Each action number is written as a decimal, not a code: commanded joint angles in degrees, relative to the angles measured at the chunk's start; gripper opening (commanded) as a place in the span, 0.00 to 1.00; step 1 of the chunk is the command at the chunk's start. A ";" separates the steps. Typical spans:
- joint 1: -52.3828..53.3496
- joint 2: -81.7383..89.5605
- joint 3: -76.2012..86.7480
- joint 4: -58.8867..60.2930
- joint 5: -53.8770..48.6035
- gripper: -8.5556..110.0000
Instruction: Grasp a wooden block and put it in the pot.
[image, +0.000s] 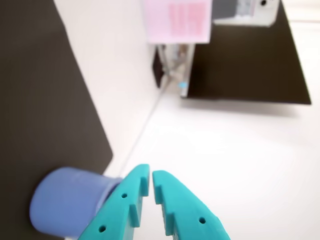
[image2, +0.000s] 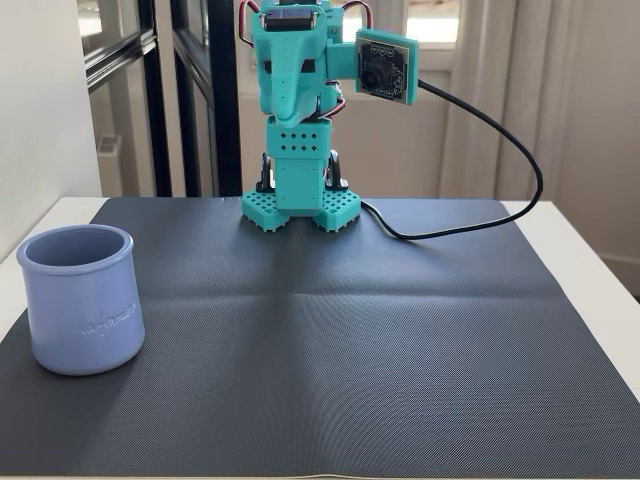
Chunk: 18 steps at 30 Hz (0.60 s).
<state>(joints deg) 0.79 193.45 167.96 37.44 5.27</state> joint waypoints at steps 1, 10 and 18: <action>0.44 1.23 0.79 0.53 -0.44 0.07; -0.44 1.14 9.32 0.44 -6.15 0.07; -0.44 1.14 12.13 1.41 -6.24 0.07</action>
<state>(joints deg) 0.79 194.24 180.26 38.41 -0.88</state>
